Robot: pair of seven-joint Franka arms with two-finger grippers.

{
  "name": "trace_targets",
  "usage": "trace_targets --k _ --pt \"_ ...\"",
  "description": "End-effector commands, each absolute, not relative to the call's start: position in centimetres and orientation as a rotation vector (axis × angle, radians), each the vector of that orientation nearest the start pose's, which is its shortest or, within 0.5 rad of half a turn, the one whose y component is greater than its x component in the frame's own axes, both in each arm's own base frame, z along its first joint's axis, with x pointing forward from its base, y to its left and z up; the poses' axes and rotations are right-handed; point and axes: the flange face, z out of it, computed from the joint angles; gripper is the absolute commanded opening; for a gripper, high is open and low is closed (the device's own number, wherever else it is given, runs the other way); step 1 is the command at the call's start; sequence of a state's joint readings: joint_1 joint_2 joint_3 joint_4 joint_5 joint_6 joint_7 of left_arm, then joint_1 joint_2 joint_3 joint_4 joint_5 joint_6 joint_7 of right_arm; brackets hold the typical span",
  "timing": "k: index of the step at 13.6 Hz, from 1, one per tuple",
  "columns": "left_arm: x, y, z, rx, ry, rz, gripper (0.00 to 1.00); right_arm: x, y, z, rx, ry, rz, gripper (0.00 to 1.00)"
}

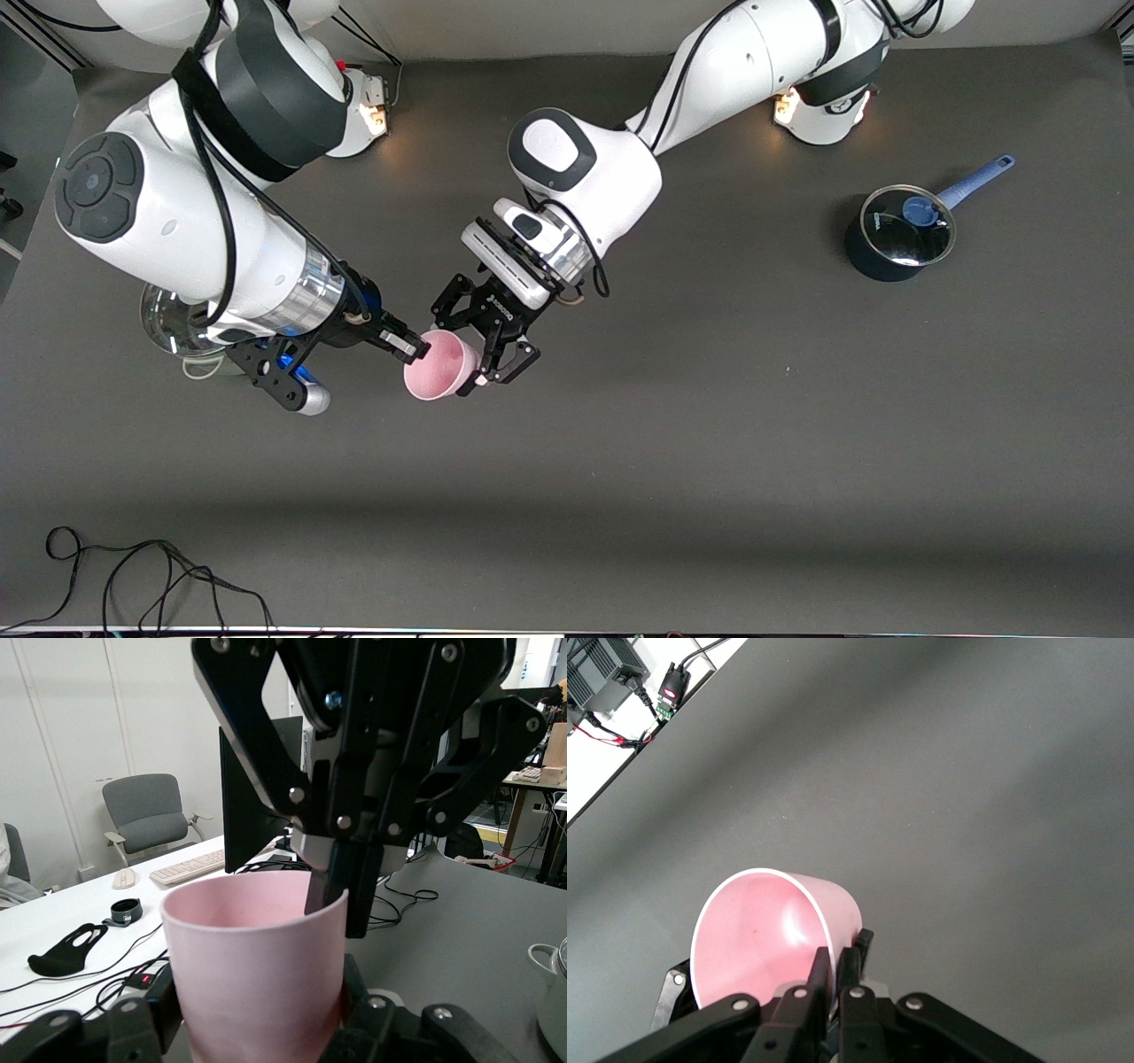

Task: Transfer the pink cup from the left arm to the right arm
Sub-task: 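Close the right gripper on the cup rim beside the left gripper, then open the left gripper and pull back while the right gripper carries the cup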

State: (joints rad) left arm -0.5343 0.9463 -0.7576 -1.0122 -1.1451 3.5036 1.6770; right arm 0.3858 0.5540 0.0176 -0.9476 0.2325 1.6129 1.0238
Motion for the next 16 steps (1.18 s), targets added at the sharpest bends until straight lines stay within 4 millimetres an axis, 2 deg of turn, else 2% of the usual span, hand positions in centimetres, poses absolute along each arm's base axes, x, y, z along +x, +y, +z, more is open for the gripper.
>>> trace_targets --k 1,4,5,6,10,13,15,16 --pt "55.1 -54.8 43.7 -2.710 1.122 -2.136 0.00 65.0 29.5 58.3 -2.723 0.877 0.087 0.00" --pt "55.6 -54.4 43.6 -2.666 1.139 -2.132 0.00 65.3 29.3 58.5 -2.717 0.881 0.057 0.00" --pt "56.2 -53.9 43.9 -2.614 1.145 -2.142 0.84 65.4 29.2 58.6 -2.715 0.883 0.048 0.00" --pt "55.7 -54.3 44.2 -2.612 1.155 -2.149 1.00 65.5 29.1 58.6 -2.714 0.887 0.046 0.00" --pt "55.4 -54.5 44.2 -2.654 1.123 -2.152 1.00 65.7 28.8 58.7 -2.718 0.869 0.024 0.00" --pt "55.5 -54.5 44.1 -2.661 1.123 -2.146 1.00 66.9 27.1 59.0 -2.757 0.882 -0.130 0.00" --pt "56.2 -53.6 44.5 -2.647 1.116 -2.150 1.00 67.6 25.8 59.3 -2.782 0.911 -0.228 0.00" --pt "57.7 -52.1 44.5 -2.634 1.098 -2.147 1.00 68.0 24.6 59.3 -2.785 0.936 -0.241 0.00"
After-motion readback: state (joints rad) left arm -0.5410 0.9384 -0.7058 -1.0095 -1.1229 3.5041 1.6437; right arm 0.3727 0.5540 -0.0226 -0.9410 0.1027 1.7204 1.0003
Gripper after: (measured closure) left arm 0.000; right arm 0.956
